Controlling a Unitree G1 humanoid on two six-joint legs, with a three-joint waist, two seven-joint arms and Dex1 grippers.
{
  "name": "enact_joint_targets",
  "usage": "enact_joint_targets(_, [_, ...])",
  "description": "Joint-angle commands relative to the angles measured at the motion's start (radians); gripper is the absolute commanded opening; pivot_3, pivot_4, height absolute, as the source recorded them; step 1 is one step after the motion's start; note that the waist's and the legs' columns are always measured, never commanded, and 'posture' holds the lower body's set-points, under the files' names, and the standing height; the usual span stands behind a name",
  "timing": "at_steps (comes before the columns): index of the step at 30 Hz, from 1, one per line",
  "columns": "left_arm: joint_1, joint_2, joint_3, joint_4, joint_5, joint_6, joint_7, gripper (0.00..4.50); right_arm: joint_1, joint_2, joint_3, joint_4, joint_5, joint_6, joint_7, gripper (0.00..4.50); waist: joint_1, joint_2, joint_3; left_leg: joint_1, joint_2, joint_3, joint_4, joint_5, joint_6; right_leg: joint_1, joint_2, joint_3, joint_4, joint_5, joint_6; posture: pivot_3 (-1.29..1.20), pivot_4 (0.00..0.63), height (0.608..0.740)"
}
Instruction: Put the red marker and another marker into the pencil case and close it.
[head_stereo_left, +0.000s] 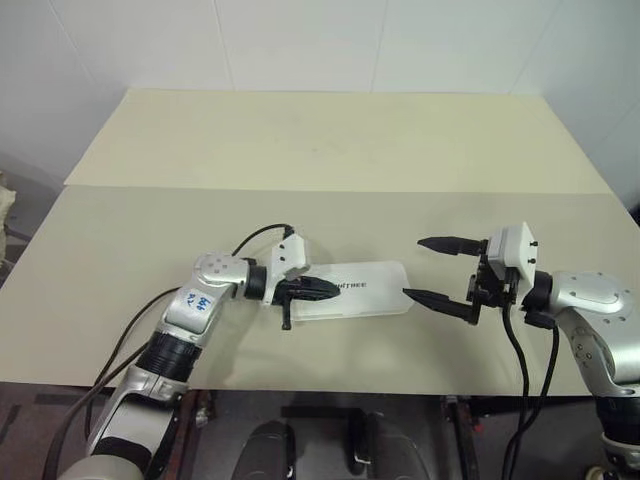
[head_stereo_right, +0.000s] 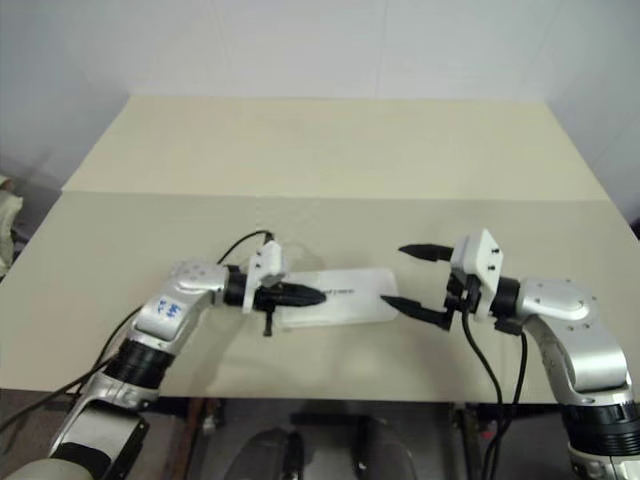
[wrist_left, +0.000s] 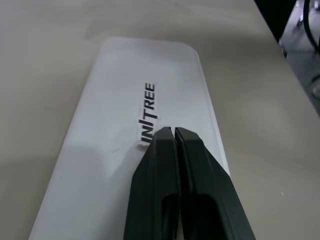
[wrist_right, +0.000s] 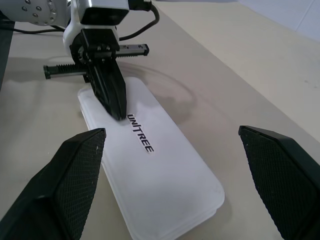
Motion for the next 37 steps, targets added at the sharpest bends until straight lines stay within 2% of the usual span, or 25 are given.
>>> enact_joint_targets(1, [0.011,0.031,0.128,-0.074,-0.11,-0.001,-0.011,0.03,-0.014,0.002,-0.019,0.008,0.009,-0.025,0.012,4.5,-0.002,0.0,0.0,0.0,0.0,0.0,0.0,0.0,0.0,0.0,0.0,0.0,0.0,0.0,0.0,0.0,0.15,0.74])
enact_joint_targets(4, [0.049,0.074,0.207,-0.099,-0.182,-0.01,-0.055,0.63,-0.02,0.003,-0.021,0.026,0.008,-0.03,0.017,4.5,-0.006,0.0,0.0,0.0,0.0,0.0,0.0,0.0,0.0,0.0,0.0,0.0,0.0,0.0,0.0,0.0,0.15,0.74])
enact_joint_targets(6, [0.067,0.09,0.24,-0.121,-0.221,0.001,-0.067,1.24,-0.019,0.001,-0.026,0.038,0.008,-0.036,0.022,4.5,-0.006,0.0,0.0,0.0,0.0,0.0,-0.001,0.0,0.0,0.0,0.0,0.0,0.0,0.0,0.0,0.0,0.15,0.74])
enact_joint_targets(10, [0.156,0.186,0.357,-0.136,-0.245,-0.05,-0.084,2.65,-0.006,0.0,-0.059,0.047,0.016,-0.036,0.003,4.5,-0.008,0.0,0.0,0.0,0.0,0.0,-0.001,-0.001,-0.001,0.0,0.0,0.0,-0.001,0.0,0.0,0.0,0.15,0.74])
enact_joint_targets(15, [0.208,0.21,0.371,-0.166,-0.249,-0.064,-0.076,4.34,0.004,-0.007,-0.089,0.055,0.019,-0.047,0.009,4.5,0.001,0.0,0.0,0.0,0.0,0.0,-0.002,-0.001,-0.001,0.0,0.0,0.0,-0.002,0.0,-0.001,0.0,0.15,0.74])
enact_joint_targets(16, [0.212,0.21,0.372,-0.168,-0.248,-0.067,-0.073,4.48,0.009,-0.01,-0.099,0.055,0.022,-0.048,0.011,4.5,0.003,0.0,0.0,0.0,0.0,0.0,-0.002,-0.001,-0.001,0.0,0.0,0.0,-0.002,0.0,-0.001,0.0,0.15,0.74])
enact_joint_targets(27, [0.113,0.174,0.32,-0.091,-0.217,-0.161,-0.062,4.48,0.132,-0.053,-0.235,-0.011,0.037,-0.049,0.005,4.5,0.004,0.0,0.0,0.0,0.0,0.001,-0.011,-0.001,-0.001,0.0,0.0,-0.001,-0.009,0.0,-0.001,0.0,0.15,0.74])
enact_joint_targets(37, [0.112,0.192,0.297,-0.083,-0.21,-0.151,-0.096,4.48,0.163,-0.07,-0.236,-0.027,0.027,-0.049,-0.006,4.5,-0.001,0.0,0.0,0.002,0.0,0.003,-0.011,0.0,-0.002,0.0,0.002,-0.005,-0.007,0.0,0.0,0.0,0.15,0.74])
